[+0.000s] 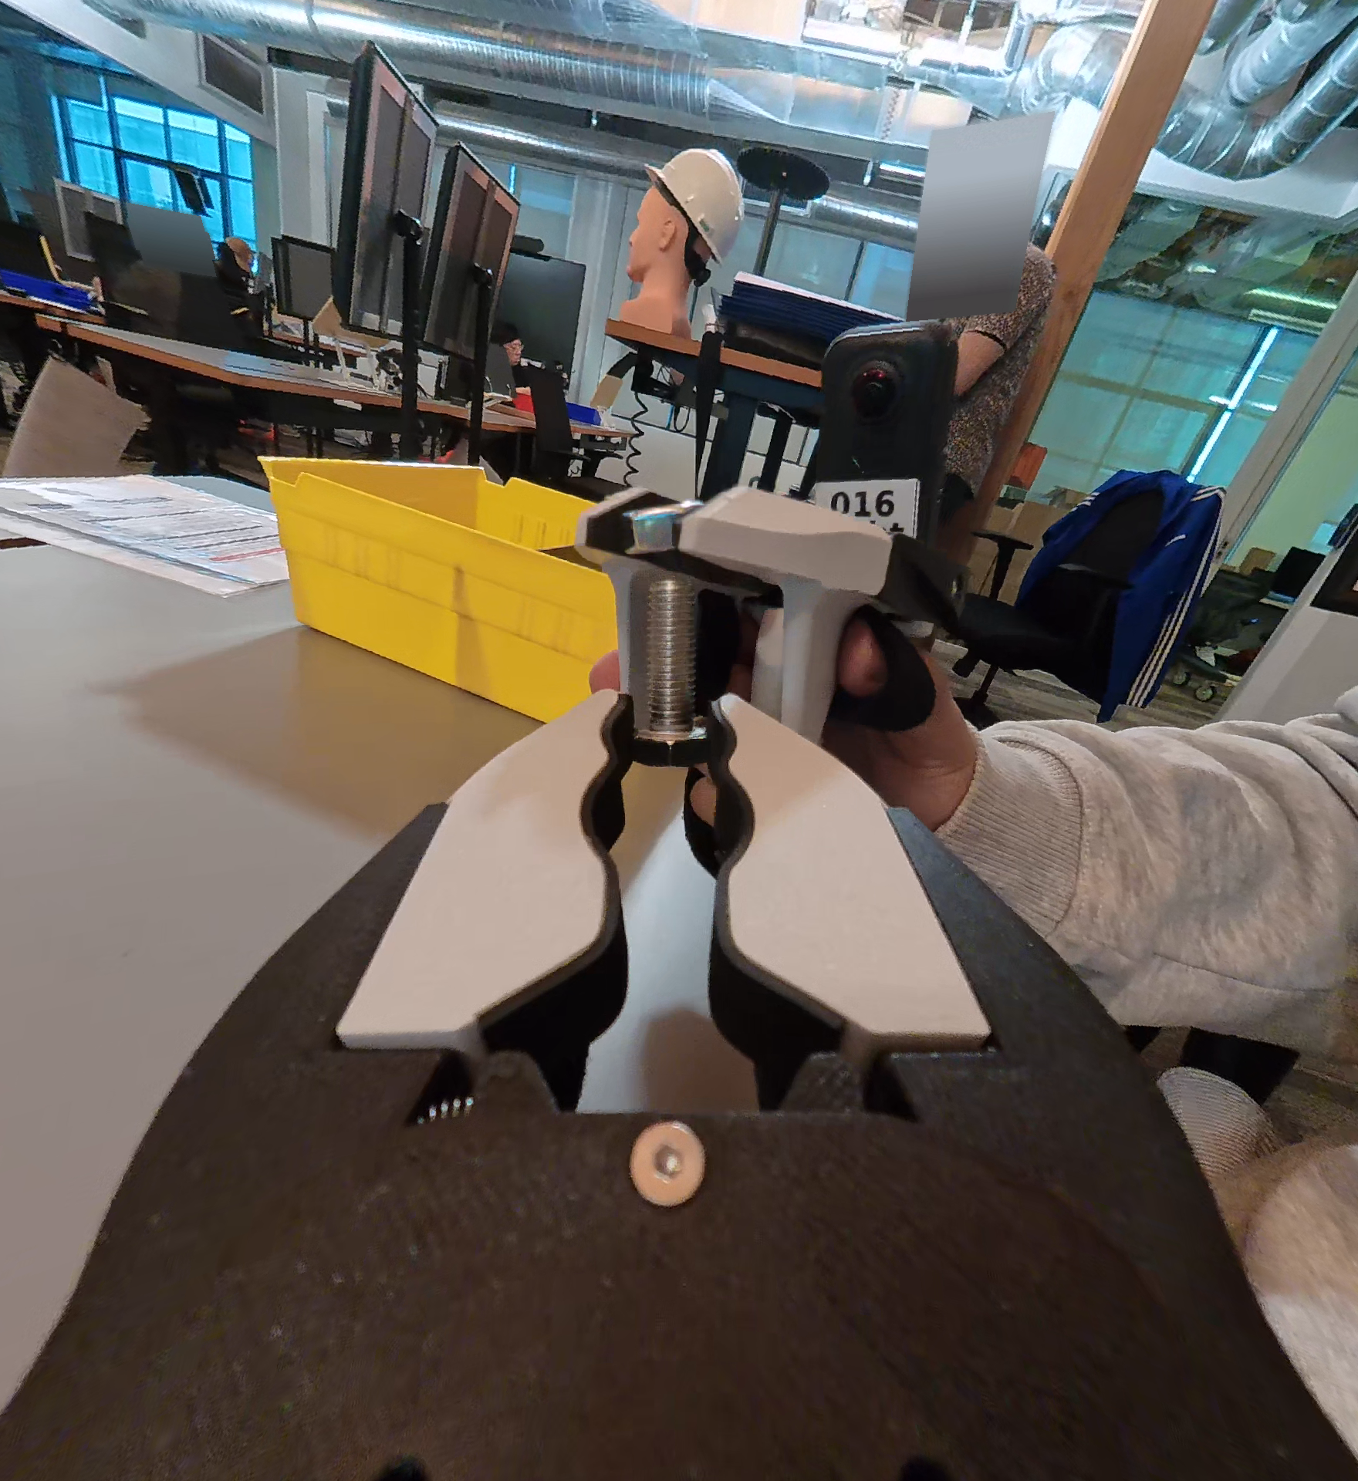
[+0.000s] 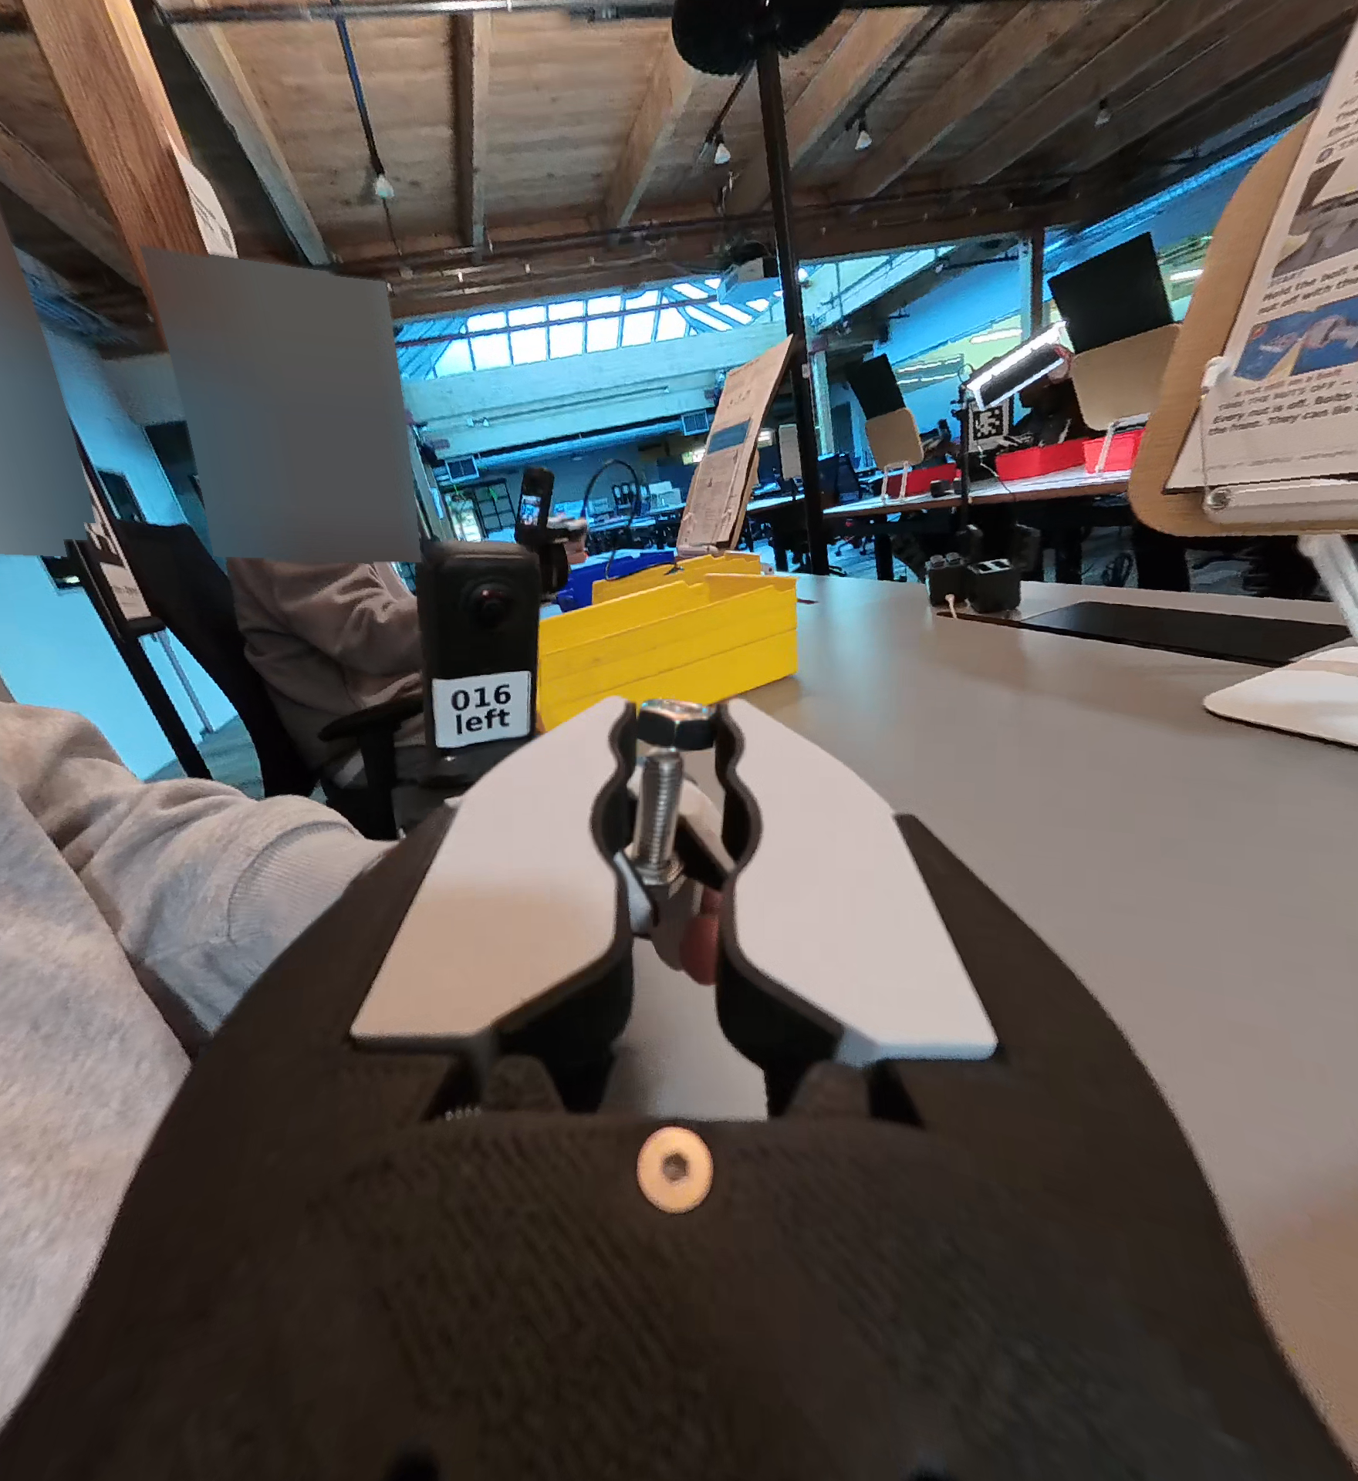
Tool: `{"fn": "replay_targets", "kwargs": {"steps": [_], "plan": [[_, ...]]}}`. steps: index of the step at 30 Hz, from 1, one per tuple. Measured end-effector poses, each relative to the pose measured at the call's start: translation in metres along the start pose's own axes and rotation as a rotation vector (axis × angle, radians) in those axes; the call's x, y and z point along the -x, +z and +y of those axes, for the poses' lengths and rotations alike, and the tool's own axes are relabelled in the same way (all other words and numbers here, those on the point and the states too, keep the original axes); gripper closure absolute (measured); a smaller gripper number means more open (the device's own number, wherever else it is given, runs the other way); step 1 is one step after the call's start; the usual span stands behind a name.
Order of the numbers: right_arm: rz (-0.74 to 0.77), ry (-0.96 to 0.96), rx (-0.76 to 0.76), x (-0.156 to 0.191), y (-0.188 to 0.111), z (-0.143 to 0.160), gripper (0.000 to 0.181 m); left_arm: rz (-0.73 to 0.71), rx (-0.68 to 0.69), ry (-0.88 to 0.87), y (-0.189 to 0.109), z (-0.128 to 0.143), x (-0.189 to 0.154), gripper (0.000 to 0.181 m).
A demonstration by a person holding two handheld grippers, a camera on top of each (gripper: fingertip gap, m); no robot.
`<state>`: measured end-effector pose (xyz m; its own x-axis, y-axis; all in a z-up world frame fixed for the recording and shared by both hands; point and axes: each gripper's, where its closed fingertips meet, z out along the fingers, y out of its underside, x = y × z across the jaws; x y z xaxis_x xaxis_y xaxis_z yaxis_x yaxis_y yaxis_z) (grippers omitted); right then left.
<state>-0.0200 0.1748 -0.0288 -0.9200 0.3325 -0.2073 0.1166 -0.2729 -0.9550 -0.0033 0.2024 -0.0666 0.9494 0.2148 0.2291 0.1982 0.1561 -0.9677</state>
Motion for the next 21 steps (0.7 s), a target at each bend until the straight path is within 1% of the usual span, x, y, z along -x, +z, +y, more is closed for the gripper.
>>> {"fn": "replay_targets", "kwargs": {"steps": [4,6,9,11,14,16,17,19,21], "plan": [[0.021,0.005,-0.031,-0.005,-0.005,-0.008,0.163,-0.003,-0.009,-0.009,-0.001,-0.002,0.002,0.164],[0.045,-0.001,-0.060,-0.006,-0.009,-0.018,0.163,-0.005,-0.017,-0.022,-0.002,-0.003,0.003,0.164],[0.121,-0.038,-0.108,-0.012,-0.021,-0.042,0.163,-0.011,-0.024,-0.038,-0.003,-0.004,0.005,0.163],[0.192,-0.119,-0.137,-0.018,-0.037,-0.069,0.163,-0.014,-0.029,-0.044,-0.003,-0.005,0.007,0.163],[0.367,-0.268,-0.145,-0.039,-0.079,-0.116,0.163,-0.014,-0.034,-0.060,-0.003,-0.005,0.008,0.164],[0.527,-0.331,-0.117,-0.063,-0.118,-0.139,0.163,-0.013,-0.033,-0.069,-0.003,-0.004,0.008,0.164],[0.612,-0.336,-0.091,-0.078,-0.140,-0.145,0.163,-0.013,-0.032,-0.070,-0.003,-0.004,0.008,0.164],[0.773,-0.288,-0.021,-0.111,-0.185,-0.143,0.163,-0.013,-0.028,-0.069,-0.002,-0.003,0.008,0.164],[0.894,-0.179,0.090,-0.142,-0.223,-0.121,0.163,-0.013,-0.023,-0.066,-0.001,-0.002,0.007,0.164]]}}
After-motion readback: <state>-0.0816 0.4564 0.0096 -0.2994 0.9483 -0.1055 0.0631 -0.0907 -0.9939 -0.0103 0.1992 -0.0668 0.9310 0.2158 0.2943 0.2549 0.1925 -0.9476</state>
